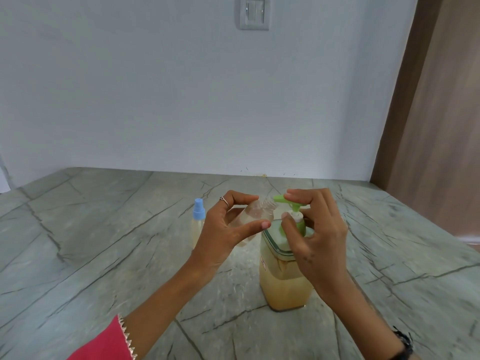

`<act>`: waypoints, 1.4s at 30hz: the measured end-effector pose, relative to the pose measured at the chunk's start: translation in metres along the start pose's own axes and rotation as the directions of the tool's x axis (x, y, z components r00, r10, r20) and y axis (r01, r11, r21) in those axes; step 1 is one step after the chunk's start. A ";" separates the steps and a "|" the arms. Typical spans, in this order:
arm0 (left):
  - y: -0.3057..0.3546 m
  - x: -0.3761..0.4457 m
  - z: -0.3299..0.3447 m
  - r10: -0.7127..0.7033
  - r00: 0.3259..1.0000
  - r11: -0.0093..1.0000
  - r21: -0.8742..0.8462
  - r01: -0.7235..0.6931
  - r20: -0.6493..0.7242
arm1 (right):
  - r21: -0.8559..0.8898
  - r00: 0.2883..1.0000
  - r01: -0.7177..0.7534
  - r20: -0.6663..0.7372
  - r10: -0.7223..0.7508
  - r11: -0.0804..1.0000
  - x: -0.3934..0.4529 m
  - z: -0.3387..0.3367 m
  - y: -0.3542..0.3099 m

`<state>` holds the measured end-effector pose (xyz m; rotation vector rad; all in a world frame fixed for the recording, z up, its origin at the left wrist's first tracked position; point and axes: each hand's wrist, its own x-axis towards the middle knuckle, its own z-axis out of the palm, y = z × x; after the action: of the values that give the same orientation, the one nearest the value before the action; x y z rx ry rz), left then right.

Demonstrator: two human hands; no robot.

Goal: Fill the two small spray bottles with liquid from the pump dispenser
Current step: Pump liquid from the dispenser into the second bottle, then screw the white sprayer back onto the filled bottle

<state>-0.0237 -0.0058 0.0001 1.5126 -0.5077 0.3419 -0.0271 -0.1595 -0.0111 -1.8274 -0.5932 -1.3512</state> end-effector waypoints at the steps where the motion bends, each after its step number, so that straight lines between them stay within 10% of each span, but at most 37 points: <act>1: -0.001 0.000 0.000 -0.011 1.000 1.000 -0.019 0.011 -0.009 | 0.001 1.000 0.003 -0.002 -0.003 1.000 0.000 0.000 0.000; 18: -0.001 -0.016 -0.002 -0.097 0.995 0.982 -0.162 0.093 -0.015 | -0.232 0.997 0.049 -0.043 -0.060 0.971 -0.002 -0.001 -0.012; 30: -0.008 -0.033 -0.047 -0.092 0.984 0.990 0.092 0.107 -0.151 | -0.167 0.972 0.210 0.144 -0.187 0.963 -0.014 0.011 -0.061; 34: -0.017 -0.039 -0.059 -0.082 0.986 0.981 0.160 0.106 -0.146 | -0.036 0.959 -0.107 0.262 0.113 0.994 -0.026 0.036 -0.077; 42: -0.036 -0.040 -0.066 -0.105 0.989 0.964 0.234 0.128 -0.106 | 0.014 0.667 -0.694 0.388 0.636 0.720 -0.050 0.074 -0.059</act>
<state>-0.0326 0.0624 -0.0502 1.7443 -0.3094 0.3903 -0.0443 -0.0619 -0.0500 -1.8921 -0.1462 -0.4549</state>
